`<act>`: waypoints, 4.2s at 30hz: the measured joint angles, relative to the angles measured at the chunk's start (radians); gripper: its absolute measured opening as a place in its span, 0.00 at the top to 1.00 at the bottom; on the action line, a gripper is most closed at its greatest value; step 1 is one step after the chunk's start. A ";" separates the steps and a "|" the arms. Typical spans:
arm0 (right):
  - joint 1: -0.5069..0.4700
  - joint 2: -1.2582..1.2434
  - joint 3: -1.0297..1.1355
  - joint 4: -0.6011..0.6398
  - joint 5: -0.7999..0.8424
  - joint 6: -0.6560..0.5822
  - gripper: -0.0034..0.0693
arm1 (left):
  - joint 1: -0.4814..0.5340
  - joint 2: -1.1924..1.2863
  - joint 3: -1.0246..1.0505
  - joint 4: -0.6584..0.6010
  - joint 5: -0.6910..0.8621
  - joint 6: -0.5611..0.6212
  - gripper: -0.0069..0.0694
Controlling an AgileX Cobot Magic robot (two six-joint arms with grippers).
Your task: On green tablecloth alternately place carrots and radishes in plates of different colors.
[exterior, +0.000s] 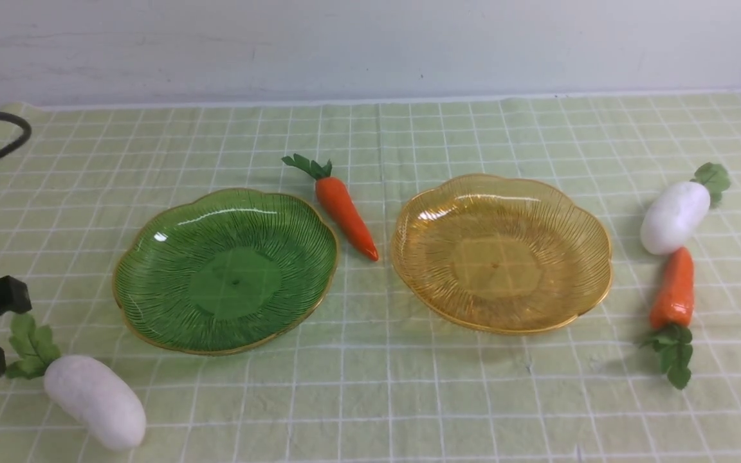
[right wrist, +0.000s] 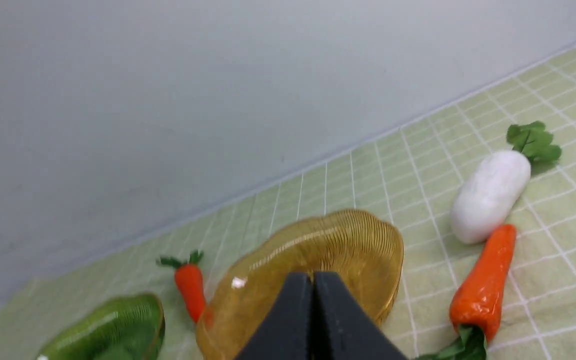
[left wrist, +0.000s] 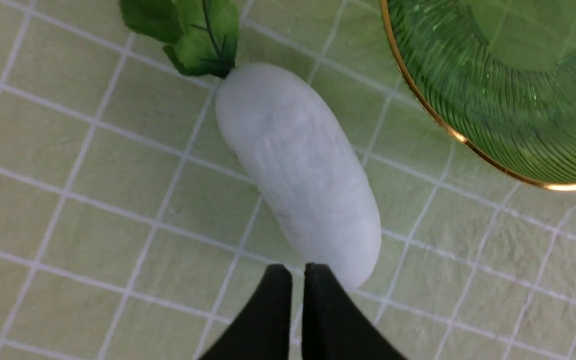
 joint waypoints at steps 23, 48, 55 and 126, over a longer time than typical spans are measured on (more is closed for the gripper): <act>0.031 0.347 -0.144 0.235 0.155 -0.400 0.97 | 0.000 0.377 -0.003 -0.142 -0.208 0.063 0.05; -0.042 1.002 -0.647 -0.097 0.463 -0.143 0.97 | -0.160 0.163 -0.210 -0.168 -0.109 0.420 0.30; -0.149 1.293 -0.774 -0.114 0.441 -0.086 0.95 | -0.255 0.278 -0.273 -0.203 -0.339 0.511 0.30; 0.114 1.713 -1.299 0.194 0.578 -0.422 0.00 | -0.508 1.208 -1.245 -0.136 -0.299 0.193 0.11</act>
